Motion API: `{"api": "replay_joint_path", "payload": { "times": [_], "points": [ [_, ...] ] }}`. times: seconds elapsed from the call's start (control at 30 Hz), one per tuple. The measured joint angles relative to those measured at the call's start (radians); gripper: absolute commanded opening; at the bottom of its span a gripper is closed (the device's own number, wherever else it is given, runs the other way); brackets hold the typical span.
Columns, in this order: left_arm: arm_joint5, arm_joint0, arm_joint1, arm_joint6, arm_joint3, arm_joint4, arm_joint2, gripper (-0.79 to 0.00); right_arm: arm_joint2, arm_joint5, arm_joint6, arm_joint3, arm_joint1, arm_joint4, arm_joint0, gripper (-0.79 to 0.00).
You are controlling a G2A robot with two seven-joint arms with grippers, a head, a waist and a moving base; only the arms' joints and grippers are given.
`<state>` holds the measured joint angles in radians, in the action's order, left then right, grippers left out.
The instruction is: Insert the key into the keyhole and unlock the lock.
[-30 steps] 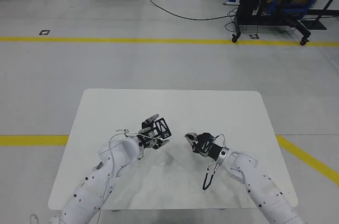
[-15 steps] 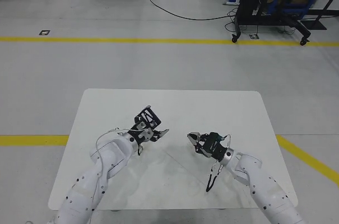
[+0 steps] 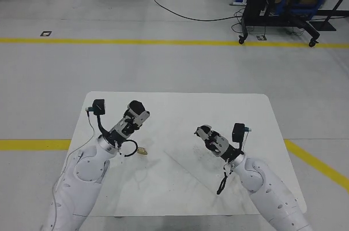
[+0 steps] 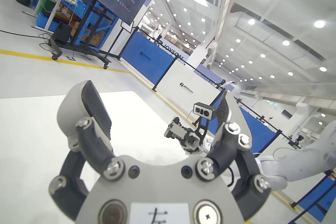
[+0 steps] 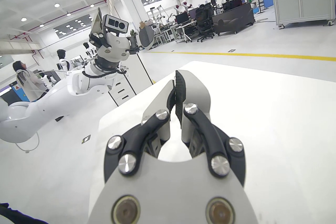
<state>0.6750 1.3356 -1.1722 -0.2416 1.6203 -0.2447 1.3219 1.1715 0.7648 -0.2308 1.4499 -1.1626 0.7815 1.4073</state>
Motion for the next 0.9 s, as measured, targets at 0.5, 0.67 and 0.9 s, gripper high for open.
{"api": "replay_joint_path", "payload": {
  "times": [0.5,0.67,0.9],
  "points": [
    [0.246,-0.029,0.005,-0.222,-0.171,0.136,-0.125,-0.083,-0.099,0.132,0.113,-0.075,-0.023,-0.329,-0.059,-0.785],
    [0.293,-0.092,0.013,-0.375,-0.24,0.381,-0.162,-0.44,-0.153,0.2,0.174,-0.13,-0.038,-0.504,-0.107,-0.785],
    [0.266,-0.129,0.022,-0.497,-0.27,0.402,-0.198,-0.453,-0.198,0.236,0.225,-0.187,-0.055,-0.566,-0.156,-0.785]
  ]
}}
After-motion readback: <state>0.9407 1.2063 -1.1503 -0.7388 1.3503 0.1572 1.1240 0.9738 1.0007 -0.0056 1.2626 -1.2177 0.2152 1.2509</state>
